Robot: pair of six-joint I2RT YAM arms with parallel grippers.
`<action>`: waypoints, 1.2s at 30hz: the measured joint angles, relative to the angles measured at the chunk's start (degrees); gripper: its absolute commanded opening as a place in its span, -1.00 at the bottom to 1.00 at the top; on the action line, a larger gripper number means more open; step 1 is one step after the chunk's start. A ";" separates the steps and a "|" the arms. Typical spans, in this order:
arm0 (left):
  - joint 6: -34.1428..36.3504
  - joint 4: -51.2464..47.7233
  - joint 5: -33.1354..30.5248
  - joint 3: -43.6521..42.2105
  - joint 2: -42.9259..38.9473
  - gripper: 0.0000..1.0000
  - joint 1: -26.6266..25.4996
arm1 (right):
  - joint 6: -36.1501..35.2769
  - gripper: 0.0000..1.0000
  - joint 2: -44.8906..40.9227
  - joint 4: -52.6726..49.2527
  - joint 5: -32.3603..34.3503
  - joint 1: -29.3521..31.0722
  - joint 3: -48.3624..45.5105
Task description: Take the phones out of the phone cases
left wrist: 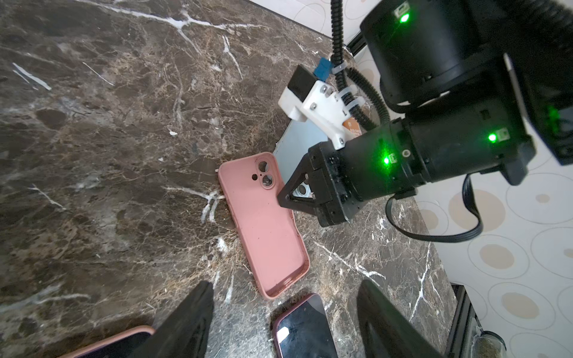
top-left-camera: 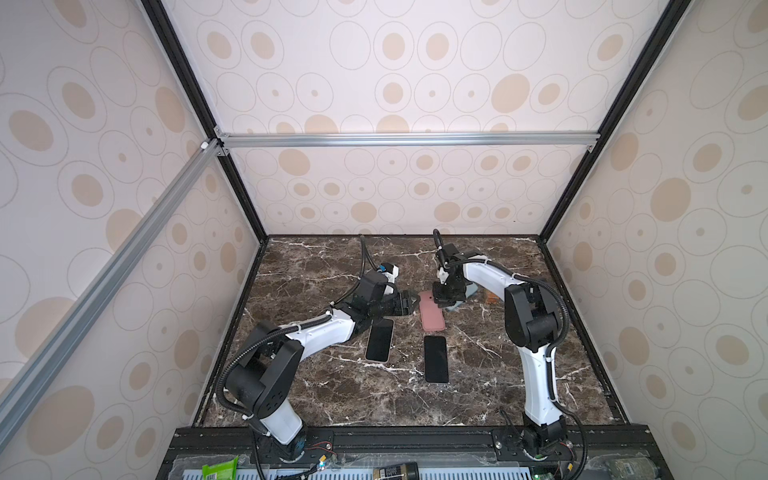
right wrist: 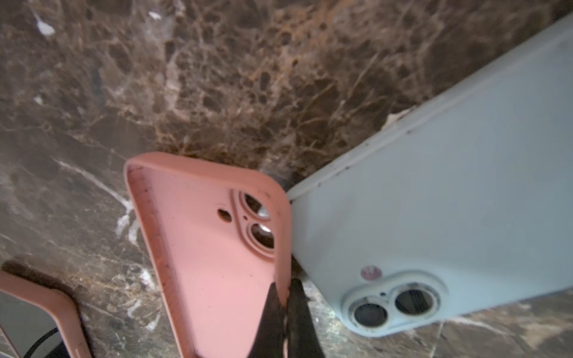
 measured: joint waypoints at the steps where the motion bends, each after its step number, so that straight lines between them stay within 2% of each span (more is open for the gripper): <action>1: 0.00 0.00 -0.02 0.00 0.00 0.46 0.00 | 0.00 -0.93 -0.33 -0.04 0.39 -0.28 -0.48; 8: 0.09 -0.42 -0.44 0.00 0.00 0.46 -0.02 | 0.20 -0.81 -1.75 0.63 0.74 -1.60 -2.80; 18: 2.54 -6.95 -5.01 -1.01 -2.73 0.46 -0.02 | 2.51 -0.63 -2.58 2.97 -5.88 -1.77 -5.77; 21: 3.26 -9.05 -6.78 -1.77 -4.81 0.52 -0.02 | 3.21 -0.55 -2.58 3.37 -7.04 -1.79 -5.92; 30: 5.84 -18.88 -12.52 -3.50 -10.05 0.93 -0.09 | 4.87 -0.02 -6.25 5.16 -7.39 -1.79 -9.22; 33: 6.14 -22.34 -13.51 -4.61 -11.67 0.98 -0.66 | 5.79 0.24 -12.09 7.48 -6.82 -1.70 -13.73; 36: 6.21 -24.37 -13.97 -6.84 -12.92 0.98 -1.55 | 7.15 0.39 -20.41 11.58 -6.82 -1.33 -19.78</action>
